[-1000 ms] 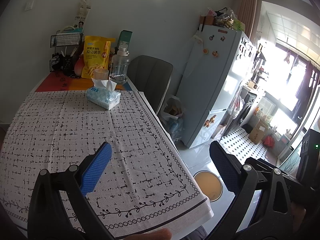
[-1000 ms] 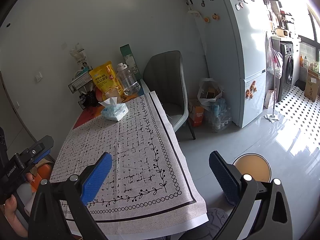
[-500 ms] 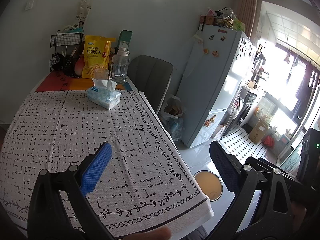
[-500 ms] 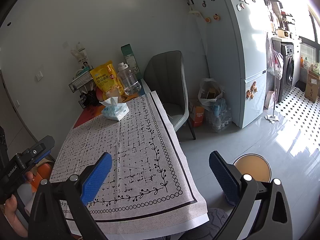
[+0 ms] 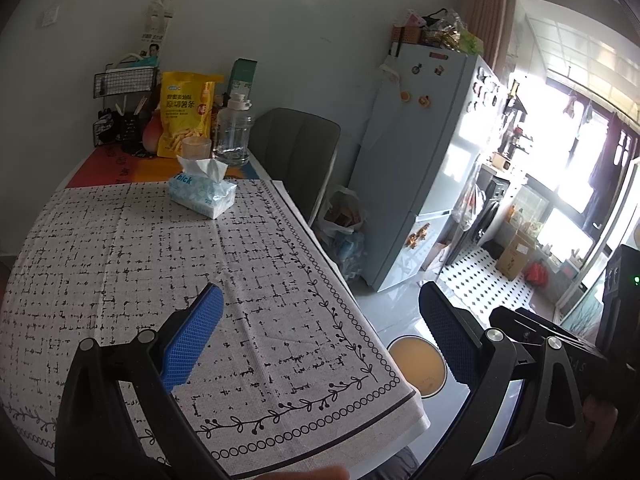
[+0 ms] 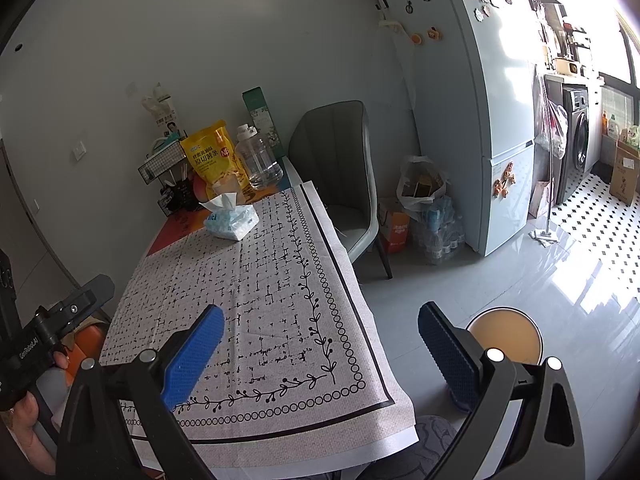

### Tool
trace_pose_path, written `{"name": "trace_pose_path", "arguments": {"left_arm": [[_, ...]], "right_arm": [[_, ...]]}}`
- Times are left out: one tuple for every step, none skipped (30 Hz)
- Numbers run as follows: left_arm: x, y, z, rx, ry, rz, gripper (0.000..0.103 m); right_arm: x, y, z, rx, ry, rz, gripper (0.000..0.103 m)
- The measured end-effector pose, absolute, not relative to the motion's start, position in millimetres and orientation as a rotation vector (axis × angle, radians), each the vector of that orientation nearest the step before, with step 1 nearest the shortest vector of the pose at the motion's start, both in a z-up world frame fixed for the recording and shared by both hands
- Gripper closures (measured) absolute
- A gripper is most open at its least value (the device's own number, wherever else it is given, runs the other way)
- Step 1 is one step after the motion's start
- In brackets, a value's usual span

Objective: Collect trash

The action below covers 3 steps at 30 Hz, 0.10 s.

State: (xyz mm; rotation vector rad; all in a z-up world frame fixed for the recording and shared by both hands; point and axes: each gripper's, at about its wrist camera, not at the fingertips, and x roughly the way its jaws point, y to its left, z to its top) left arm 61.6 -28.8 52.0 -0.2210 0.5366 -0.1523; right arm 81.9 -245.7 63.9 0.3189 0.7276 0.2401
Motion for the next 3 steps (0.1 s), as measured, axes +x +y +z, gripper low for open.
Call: {"name": "trace_pose_path", "arguments": {"left_arm": [[62.4,-28.6,51.8,-0.221,0.534,-0.158,0.006],[62.7,-28.6,51.1,-0.222,0.531,-0.161,0.006],[64.0,-28.5,49.5,-0.222,0.532,-0.167,0.006]], "right_arm": [[82.0,-245.9,64.5,0.315,0.729,0.238,0.008],[81.9,-246.4,64.6,0.312,0.729,0.235,0.008],[82.2,-247.2,64.7,0.309,0.729,0.231,0.008]]}}
